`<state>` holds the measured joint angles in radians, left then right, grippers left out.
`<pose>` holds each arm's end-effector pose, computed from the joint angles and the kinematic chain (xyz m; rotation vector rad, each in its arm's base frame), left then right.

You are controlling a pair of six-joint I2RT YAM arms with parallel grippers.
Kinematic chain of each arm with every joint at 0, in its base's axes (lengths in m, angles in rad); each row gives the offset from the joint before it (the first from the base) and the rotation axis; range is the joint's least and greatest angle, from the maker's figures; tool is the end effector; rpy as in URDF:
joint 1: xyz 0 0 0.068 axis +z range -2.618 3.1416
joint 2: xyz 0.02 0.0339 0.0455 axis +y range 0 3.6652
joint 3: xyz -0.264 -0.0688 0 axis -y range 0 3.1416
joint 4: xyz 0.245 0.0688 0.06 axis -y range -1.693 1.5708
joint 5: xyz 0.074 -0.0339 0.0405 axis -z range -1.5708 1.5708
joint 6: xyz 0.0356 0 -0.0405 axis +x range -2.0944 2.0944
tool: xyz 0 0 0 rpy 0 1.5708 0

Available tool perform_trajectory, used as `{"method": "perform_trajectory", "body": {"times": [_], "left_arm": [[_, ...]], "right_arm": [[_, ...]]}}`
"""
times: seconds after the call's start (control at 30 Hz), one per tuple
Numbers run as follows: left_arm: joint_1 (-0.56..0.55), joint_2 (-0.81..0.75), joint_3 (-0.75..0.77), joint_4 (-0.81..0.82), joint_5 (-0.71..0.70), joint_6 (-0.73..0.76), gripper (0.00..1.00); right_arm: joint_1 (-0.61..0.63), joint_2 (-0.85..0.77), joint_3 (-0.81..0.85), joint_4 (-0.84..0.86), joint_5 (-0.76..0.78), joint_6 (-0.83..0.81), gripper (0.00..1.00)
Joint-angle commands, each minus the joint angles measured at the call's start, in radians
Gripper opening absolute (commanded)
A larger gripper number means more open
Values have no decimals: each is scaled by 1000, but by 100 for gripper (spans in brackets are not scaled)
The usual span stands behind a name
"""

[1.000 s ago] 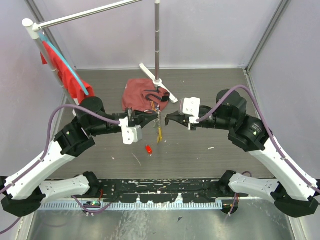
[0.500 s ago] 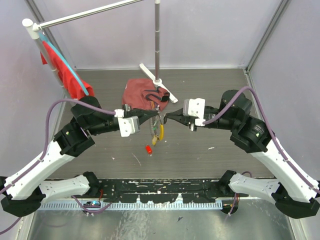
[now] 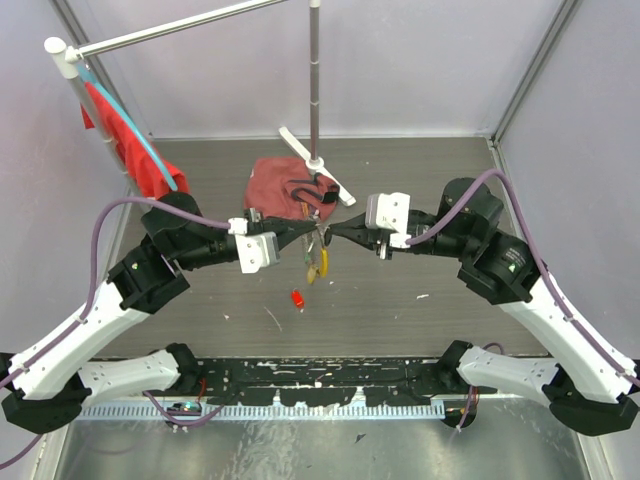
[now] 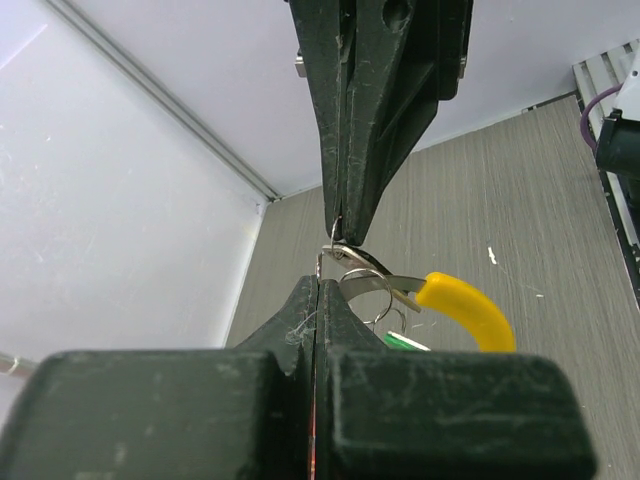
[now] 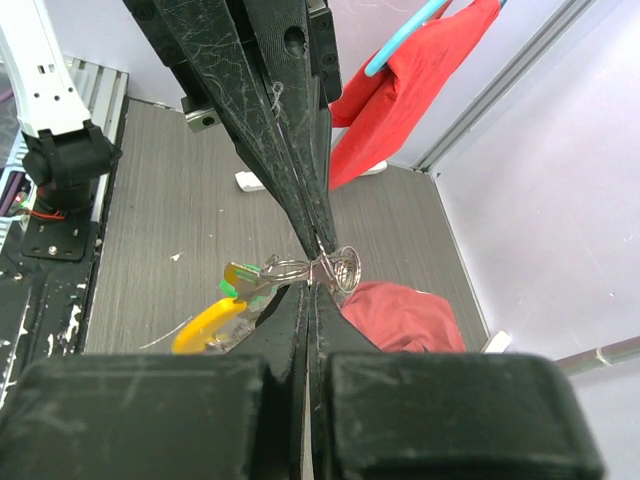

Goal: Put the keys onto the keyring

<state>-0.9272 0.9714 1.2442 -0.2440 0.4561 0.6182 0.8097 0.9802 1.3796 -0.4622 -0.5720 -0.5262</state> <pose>0.1055 -0.1668 0.4583 1.3317 0.8417 -0.5941 0.1096 0.1430 0.4768 -1.3440 0.9870 0.6812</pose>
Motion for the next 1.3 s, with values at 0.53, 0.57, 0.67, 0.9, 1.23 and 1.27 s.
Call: {"method": "perform_trajectory", "body": {"times": [0.53,0.57,0.67,0.9,1.23,1.27], "left_arm": [[2,8,43,21,40,15,0],[1,8,44,20,41,17,0],[2,7,42,20,41,15,0],[2,-1,36,20,44,21,0],[2,-3,33,21,46,25,0],[2,-3,33,21,46,25,0]], "right_arm": [[0,5,1,99,1,46,1],[0,5,-1,97,7,46,1],[0,2,-6,97,21,47,1],[0,-4,-10,97,49,49,1],[-1,-12,-15,98,64,52,1],[-1,-11,-15,98,66,51,1]]}}
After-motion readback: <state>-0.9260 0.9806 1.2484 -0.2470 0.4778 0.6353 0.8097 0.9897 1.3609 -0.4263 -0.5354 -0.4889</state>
